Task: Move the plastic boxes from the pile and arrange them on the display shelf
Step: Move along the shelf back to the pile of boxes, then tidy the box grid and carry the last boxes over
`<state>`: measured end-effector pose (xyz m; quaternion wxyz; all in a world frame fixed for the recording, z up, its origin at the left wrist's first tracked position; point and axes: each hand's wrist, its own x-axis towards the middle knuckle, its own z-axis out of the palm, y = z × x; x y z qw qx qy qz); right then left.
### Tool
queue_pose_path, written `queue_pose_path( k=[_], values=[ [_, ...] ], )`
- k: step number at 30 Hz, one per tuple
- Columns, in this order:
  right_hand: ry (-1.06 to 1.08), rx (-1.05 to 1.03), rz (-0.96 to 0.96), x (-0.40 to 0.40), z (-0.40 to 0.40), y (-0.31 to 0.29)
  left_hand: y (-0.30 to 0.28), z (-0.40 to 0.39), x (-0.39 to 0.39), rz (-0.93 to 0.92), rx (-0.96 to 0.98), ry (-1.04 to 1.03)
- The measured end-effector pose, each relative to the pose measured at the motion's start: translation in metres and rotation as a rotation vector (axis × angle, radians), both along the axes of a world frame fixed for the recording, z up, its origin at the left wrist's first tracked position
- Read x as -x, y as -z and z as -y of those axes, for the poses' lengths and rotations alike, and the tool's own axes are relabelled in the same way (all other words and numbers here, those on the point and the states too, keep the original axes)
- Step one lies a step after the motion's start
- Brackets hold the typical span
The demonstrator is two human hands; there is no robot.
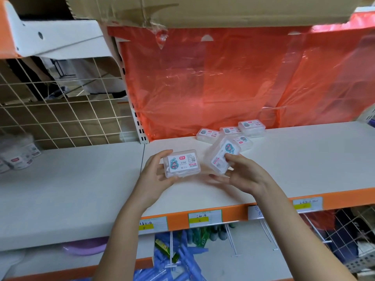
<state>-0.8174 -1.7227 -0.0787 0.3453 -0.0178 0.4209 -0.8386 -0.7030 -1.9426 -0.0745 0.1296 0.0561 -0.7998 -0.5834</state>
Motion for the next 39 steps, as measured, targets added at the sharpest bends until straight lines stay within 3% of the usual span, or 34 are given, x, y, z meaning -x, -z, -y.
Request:
queue_pose_path(
  k=[2,8,15,21,26,39],
  values=[
    [0.003,0.051,0.037,-0.001,0.003,0.004,0.000,-0.001,0.000,-0.005,-0.002,-0.003],
    [0.147,-0.122,0.059,-0.010,0.009,0.007,0.001,-0.005,0.000,-0.020,-0.023,0.011],
    [-0.062,-0.195,-0.187,-0.025,0.019,0.002,0.004,-0.013,0.000,0.014,-0.012,0.037],
    [-0.067,-0.370,-0.303,-0.030,0.032,0.002,0.007,0.003,-0.019,0.046,-0.010,-0.036],
    [-0.119,-0.399,-0.425,-0.041,0.057,0.007,0.007,0.033,-0.049,0.101,-0.049,-0.136],
    [-0.405,-0.648,-1.174,-0.126,0.197,-0.011,-0.006,0.160,-0.204,0.163,-0.059,-0.402]
  ],
)
